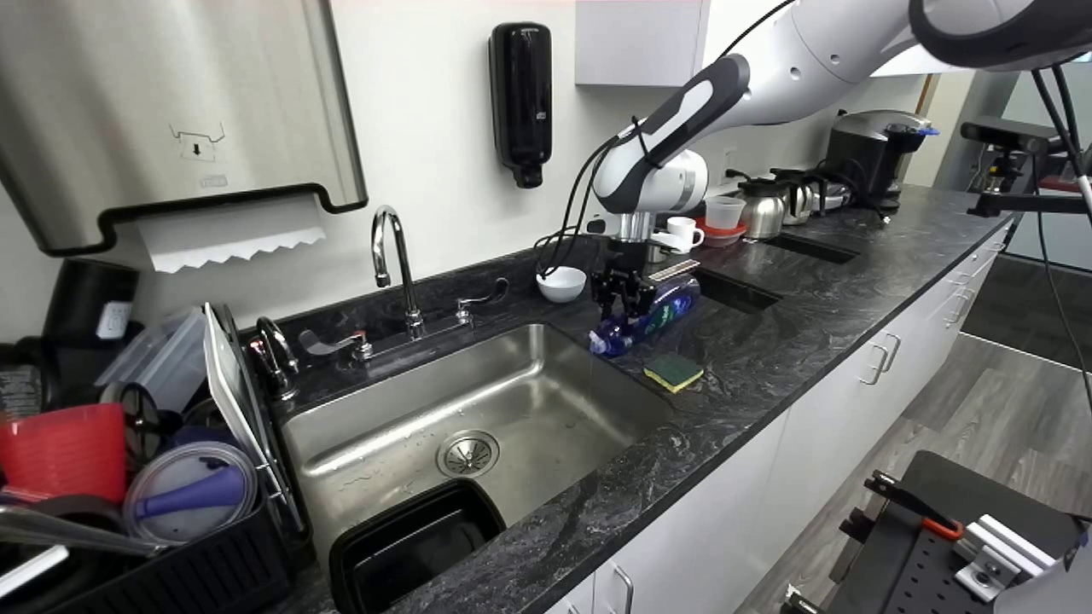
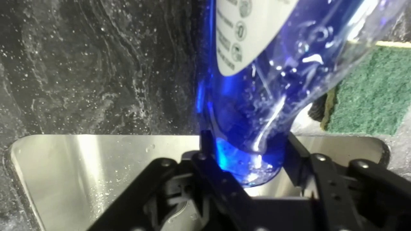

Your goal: Pour the liquid soap into the sink

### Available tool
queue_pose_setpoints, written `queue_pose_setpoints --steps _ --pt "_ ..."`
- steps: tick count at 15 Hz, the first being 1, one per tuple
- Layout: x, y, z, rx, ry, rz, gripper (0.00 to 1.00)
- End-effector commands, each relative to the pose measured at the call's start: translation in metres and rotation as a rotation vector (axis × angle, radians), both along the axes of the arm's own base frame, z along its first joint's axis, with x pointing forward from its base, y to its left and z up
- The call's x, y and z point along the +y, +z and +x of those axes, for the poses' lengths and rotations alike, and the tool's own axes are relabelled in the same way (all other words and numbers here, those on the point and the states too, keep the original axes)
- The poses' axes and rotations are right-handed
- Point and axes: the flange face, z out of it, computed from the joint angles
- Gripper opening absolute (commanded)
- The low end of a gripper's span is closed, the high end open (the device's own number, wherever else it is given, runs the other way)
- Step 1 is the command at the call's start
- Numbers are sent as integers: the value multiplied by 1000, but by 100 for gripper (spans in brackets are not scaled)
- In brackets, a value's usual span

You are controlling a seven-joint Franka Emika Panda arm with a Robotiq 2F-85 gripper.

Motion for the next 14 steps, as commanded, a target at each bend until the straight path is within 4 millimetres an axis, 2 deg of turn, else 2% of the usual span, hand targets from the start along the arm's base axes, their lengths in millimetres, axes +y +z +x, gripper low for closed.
queue_pose_setpoints --steps 1,6,14 --pt "-4 -1 0 4 5 -9 27" --pt "-17 23 4 -30 1 21 24" --pt "-40 75 11 -124 -11 88 24"
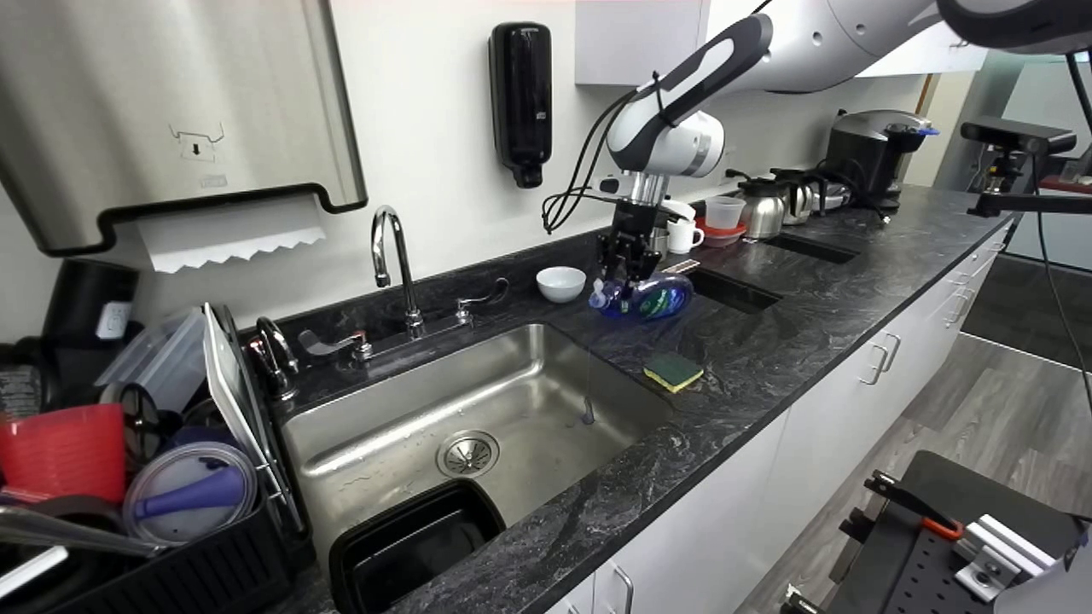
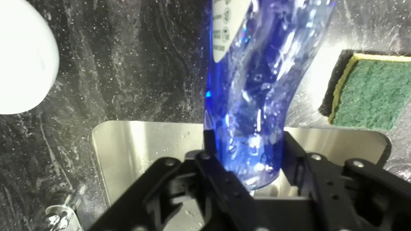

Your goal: Pour the liquid soap into the sink

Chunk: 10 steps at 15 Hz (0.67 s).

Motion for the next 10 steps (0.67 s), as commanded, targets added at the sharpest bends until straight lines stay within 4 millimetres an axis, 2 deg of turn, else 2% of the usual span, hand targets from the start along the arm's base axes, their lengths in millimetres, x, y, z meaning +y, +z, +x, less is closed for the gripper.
queue_pose_setpoints --steps 1,10 --pt "-3 23 -2 -30 22 56 24" --pt "-6 43 -7 -54 25 193 24"
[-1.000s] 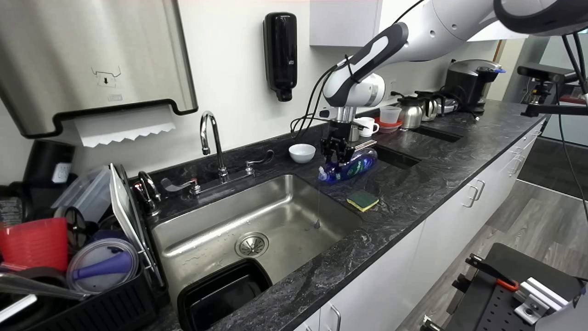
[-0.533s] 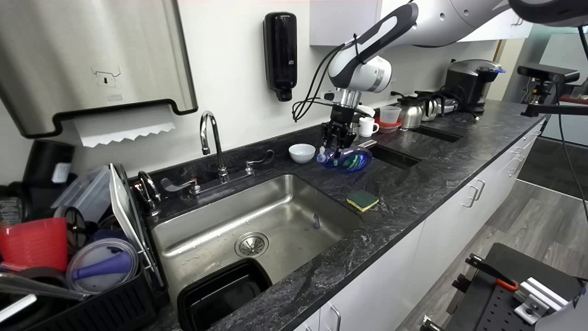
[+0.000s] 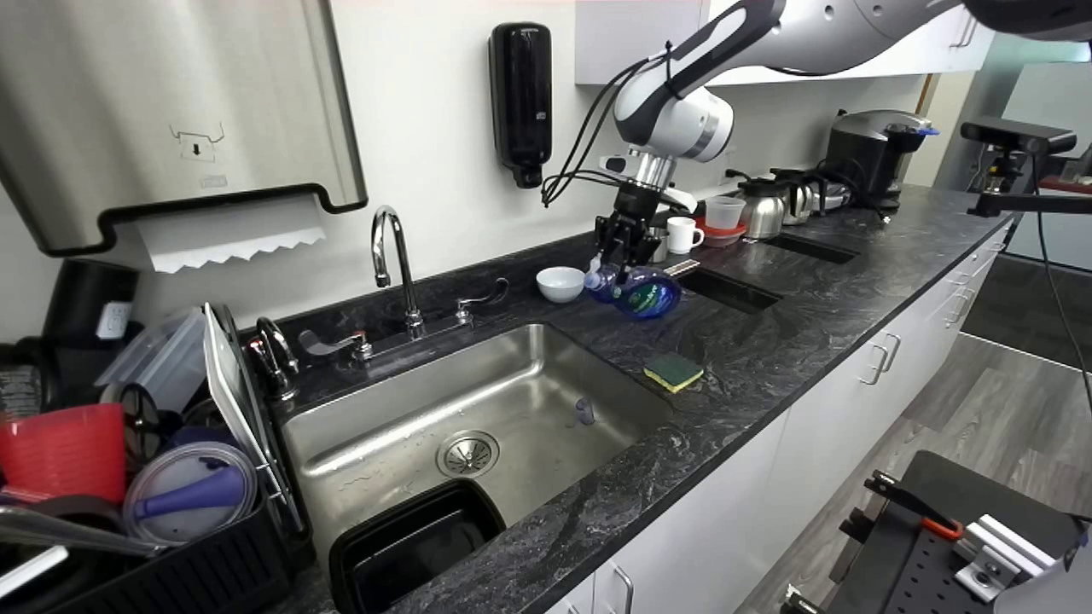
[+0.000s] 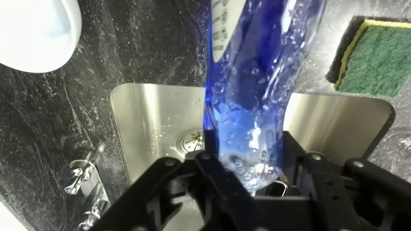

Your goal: Pour the liquid soap into the sink

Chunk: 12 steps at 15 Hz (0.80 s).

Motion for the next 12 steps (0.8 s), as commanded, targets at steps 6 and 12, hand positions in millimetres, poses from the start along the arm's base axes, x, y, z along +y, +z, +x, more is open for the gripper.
queue_pose_setpoints --steps 6,12 --pt "-4 27 -11 2 31 208 24" --pt "-4 37 -14 13 40 325 24"
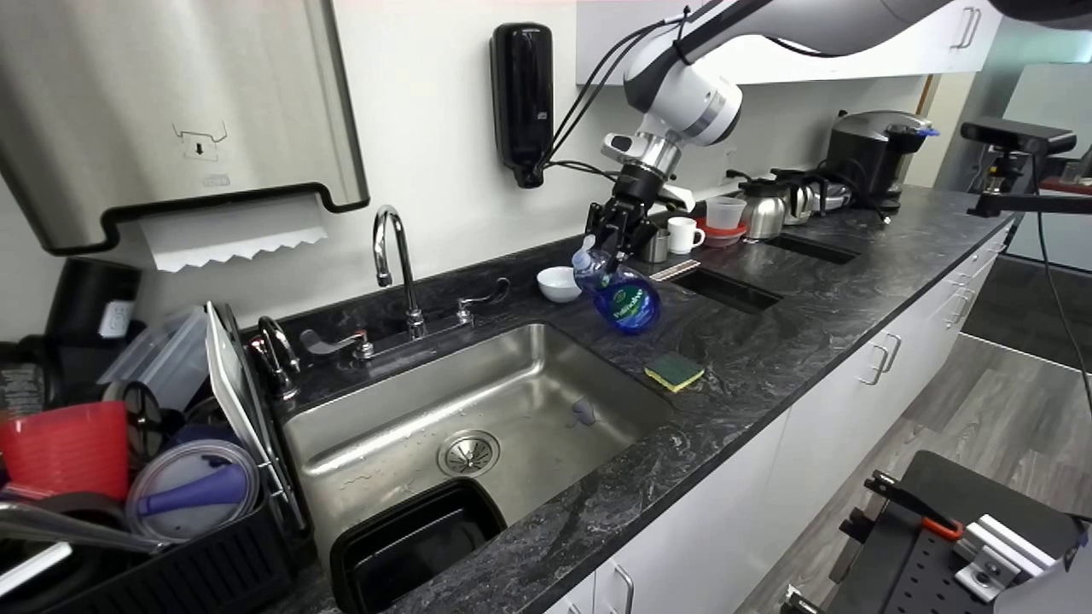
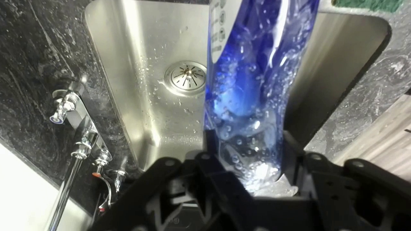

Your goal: Pour the liquid soap into the sink

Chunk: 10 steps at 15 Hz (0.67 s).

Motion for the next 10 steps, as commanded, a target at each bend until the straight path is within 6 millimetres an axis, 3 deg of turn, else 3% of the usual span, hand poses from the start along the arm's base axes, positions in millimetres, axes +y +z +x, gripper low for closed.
queue_pose_setpoints --steps 1,10 --pt "-14 15 -5 -15 11 99 24" --pt "-13 16 -8 6 11 130 24"
